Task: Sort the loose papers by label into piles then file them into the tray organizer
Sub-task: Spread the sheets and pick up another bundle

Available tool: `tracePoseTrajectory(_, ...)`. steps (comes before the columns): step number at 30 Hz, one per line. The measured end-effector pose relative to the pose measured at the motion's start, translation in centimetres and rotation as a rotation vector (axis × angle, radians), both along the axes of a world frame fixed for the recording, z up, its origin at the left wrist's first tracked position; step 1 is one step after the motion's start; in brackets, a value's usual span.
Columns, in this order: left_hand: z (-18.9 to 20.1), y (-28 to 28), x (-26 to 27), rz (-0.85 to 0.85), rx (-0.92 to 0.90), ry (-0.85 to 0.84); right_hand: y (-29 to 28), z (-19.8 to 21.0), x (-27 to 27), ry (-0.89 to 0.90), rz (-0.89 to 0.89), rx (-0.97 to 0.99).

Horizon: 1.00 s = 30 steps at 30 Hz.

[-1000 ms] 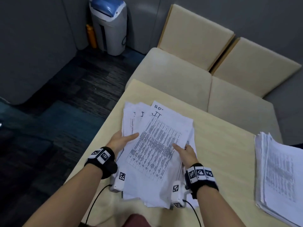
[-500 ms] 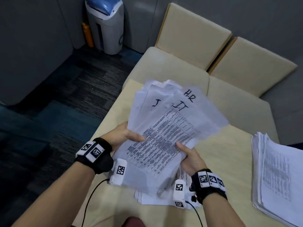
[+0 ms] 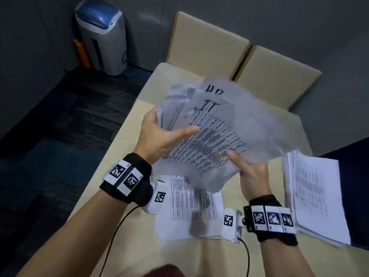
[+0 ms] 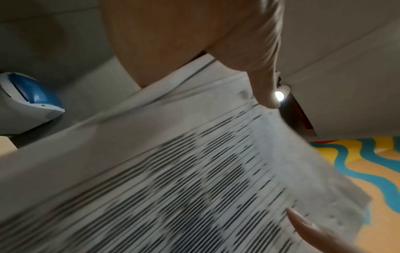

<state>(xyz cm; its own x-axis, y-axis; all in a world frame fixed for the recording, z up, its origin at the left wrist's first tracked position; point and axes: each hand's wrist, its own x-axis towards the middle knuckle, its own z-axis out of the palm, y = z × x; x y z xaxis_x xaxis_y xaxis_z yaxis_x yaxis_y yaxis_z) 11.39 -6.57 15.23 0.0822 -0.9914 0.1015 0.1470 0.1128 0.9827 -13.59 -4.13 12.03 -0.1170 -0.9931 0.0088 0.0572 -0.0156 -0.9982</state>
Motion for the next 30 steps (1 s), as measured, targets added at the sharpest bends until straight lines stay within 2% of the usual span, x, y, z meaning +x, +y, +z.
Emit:
tracePoseTrajectory(7, -0.1, -0.4, 0.1, 0.072, -0.077, 0.006, 0.5, -1.5, -0.3, -0.059, -0.045, 0.026)
tracePoseTrajectory(12, -3.1, -0.5, 0.1, -0.094, 0.109, 0.008, 0.1, -2.7, 0.9, 0.132, -0.050, 0.113)
tracePoseTrajectory(17, -4.0, -0.6, -0.9, -0.005, 0.085, 0.014, -1.4, -1.1, -0.7, 0.199, -0.185, 0.083)
tracePoseTrajectory(20, -7.1, -0.7, -1.7, 0.004, 0.193, 0.048, -2.2, -2.8, -2.1, 0.267, -0.147, 0.238)
tracePoseTrajectory(22, -11.2, -0.1, -2.3, 0.005, 0.318, -0.086, -2.1, -5.2, -2.3, 0.338, -0.054, 0.376)
tracePoseTrajectory(23, -13.1, 0.3, -2.5, -0.009, 0.410, -0.219, -1.8, -7.3, -2.8, 0.399, 0.015, 0.443)
tracePoseTrajectory(25, -16.0, 1.4, -3.2, -0.058, 0.607, -0.612, -0.2, -10.8, -3.2, 0.623, 0.183, 0.609)
tracePoseTrajectory(26, -16.8, 2.1, -3.5, -0.040, 0.674, -0.752, 0.7, -12.7, -3.4, 0.747, 0.203, 0.700)
tracePoseTrajectory(27, -16.9, 2.8, -4.1, -0.008, 0.712, -0.798, 1.4, -14.0, -3.7, 0.807, 0.171, 0.773)
tracePoseTrajectory(30, -17.0, 3.7, -5.4, 0.045, 0.837, -0.653, 2.3, -16.4, -4.3, 0.635, 0.011, 0.849)
